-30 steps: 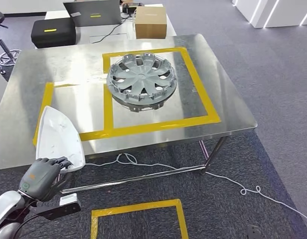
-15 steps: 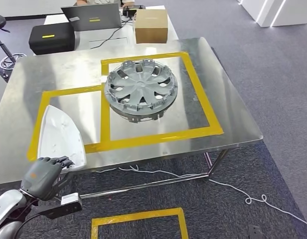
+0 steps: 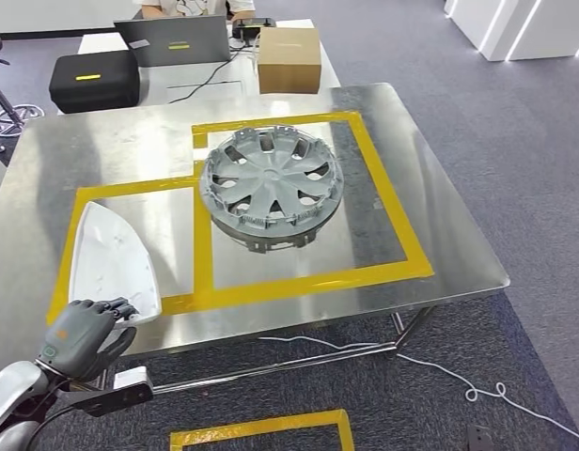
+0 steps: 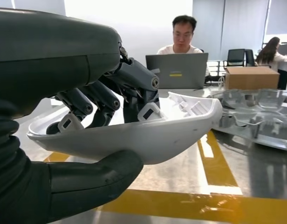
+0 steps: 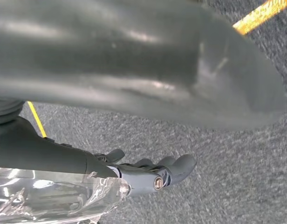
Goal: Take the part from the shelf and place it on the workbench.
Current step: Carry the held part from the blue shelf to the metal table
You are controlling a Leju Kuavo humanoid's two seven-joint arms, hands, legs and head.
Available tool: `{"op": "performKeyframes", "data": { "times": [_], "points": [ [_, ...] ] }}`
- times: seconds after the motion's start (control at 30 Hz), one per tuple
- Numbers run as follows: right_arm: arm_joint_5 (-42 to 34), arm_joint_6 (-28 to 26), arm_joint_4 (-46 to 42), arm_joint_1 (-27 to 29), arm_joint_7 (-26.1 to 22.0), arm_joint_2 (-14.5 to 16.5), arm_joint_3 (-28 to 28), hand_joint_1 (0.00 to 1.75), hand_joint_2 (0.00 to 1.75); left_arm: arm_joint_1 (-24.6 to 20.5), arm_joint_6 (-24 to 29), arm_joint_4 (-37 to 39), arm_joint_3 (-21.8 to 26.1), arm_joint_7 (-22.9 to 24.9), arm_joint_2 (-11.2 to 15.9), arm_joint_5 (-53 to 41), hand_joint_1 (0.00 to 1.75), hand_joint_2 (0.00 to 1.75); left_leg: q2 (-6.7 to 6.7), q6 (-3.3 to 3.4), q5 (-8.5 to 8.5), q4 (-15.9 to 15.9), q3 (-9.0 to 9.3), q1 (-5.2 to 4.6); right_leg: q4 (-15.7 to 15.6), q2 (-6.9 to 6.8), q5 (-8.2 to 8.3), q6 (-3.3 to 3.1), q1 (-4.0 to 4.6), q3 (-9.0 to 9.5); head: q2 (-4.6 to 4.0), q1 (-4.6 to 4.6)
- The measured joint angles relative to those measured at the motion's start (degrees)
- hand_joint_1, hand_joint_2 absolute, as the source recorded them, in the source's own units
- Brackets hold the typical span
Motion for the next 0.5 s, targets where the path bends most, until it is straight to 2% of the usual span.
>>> {"op": "performKeyframes", "data": {
  "times": [0.03, 0.07, 0.13, 0.17, 0.2, 0.23, 0.3, 0.33, 0.37, 0.4, 0.5],
  "points": [
    [0.01, 0.00, 0.01, -0.05, 0.03, 0.02, 0.02, 0.00, 0.00, 0.00, 0.02, 0.01, -0.05, 0.01, -0.02, -0.01, 1.75, 1.75, -0.01, 0.31, -0.14, 0.08, 0.46, 0.03, 2.47, -0.13, -1.34, 0.32, -0.06, -1.24, 0.00, 0.10],
    [0.02, 0.00, 0.01, -0.10, 0.08, 0.05, 0.03, 0.00, 0.00, 0.03, 0.04, 0.01, -0.11, 0.01, -0.04, -0.01, 1.75, 1.75, 0.00, 0.51, -0.37, 0.06, 0.79, -0.03, 6.27, -0.26, -3.05, 0.65, -0.14, -3.27, 0.00, 0.15],
    [0.04, -0.01, 0.02, -0.01, 0.22, 0.09, 0.05, 0.00, 0.00, 0.23, 0.08, 0.01, -0.25, 0.01, -0.09, 0.00, 1.75, 1.75, 0.00, 0.71, -1.02, 0.08, 1.32, -0.15, 15.15, -0.36, -6.48, 1.02, -0.29, -8.80, 0.00, 0.25],
    [0.05, -0.01, 0.02, 0.12, 0.27, 0.09, 0.04, 0.00, 0.00, 0.39, 0.08, 0.01, -0.30, 0.01, -0.13, 0.01, 1.75, 1.75, -0.02, 0.73, -1.44, 0.08, 1.75, -0.21, 17.76, -0.36, -7.14, 1.04, -0.32, -10.88, 0.00, 0.25],
    [0.06, -0.01, 0.02, 0.25, 0.30, 0.10, 0.03, 0.00, 0.00, 0.52, 0.09, 0.01, -0.32, 0.01, -0.16, 0.02, 1.75, 1.75, -0.05, 0.73, -1.90, 0.08, 2.34, -0.28, 18.07, -0.36, -6.68, 0.92, -0.32, -11.87, 0.00, 0.25],
    [0.08, -0.01, 0.02, 0.32, 0.31, 0.10, 0.02, 0.00, 0.00, 0.61, 0.09, 0.01, -0.34, 0.01, -0.21, 0.03, 1.75, 1.75, -0.08, 0.70, -2.38, 0.02, 3.08, -0.35, 16.07, -0.35, -5.03, 0.68, -0.29, -11.70, 0.00, 0.25],
    [0.13, 0.00, 0.01, 0.33, 0.31, 0.10, 0.02, 0.00, 0.00, 0.59, 0.09, 0.01, -0.34, 0.01, -0.29, 0.03, 1.75, 1.75, -0.10, 0.53, -3.31, -0.38, 4.81, -0.43, 7.23, -0.33, 0.89, -0.24, -0.02, -8.94, 0.00, 0.23],
    [0.14, 0.00, 0.01, 0.33, 0.31, 0.08, 0.02, 0.00, 0.00, 0.54, 0.09, 0.01, -0.34, 0.01, -0.34, 0.03, 1.75, 1.75, -0.15, 0.36, -3.71, -0.63, 5.54, -0.48, 3.18, -0.24, 3.36, -0.75, 0.24, -7.63, 0.00, 0.23],
    [0.15, -0.01, 0.01, 0.34, 0.31, 0.07, 0.03, 0.00, 0.00, 0.49, 0.09, 0.01, -0.35, 0.01, -0.41, 0.03, 1.75, 1.75, -0.19, 0.10, -4.09, -1.03, 6.05, -0.49, 0.34, -0.17, 5.01, -1.20, 0.48, -6.62, 0.00, 0.20],
    [0.15, -0.01, 0.00, 0.36, 0.32, 0.05, 0.03, 0.00, 0.00, 0.48, 0.09, 0.01, -0.36, 0.01, -0.46, 0.04, 1.75, 1.75, -0.25, -0.20, -4.17, -1.16, 6.36, -0.51, -1.12, -0.11, 5.73, -1.60, 0.64, -6.29, 0.00, 0.19],
    [0.17, -0.02, -0.01, 0.30, 0.32, 0.04, 0.01, 0.00, 0.00, 0.52, 0.11, 0.01, -0.33, 0.01, -0.49, 0.04, 1.75, 1.75, -0.29, -1.12, -4.51, -0.08, 6.50, -0.60, -2.01, -0.11, 5.93, -2.48, 0.42, -5.03, 0.00, 0.10]
  ]
}}
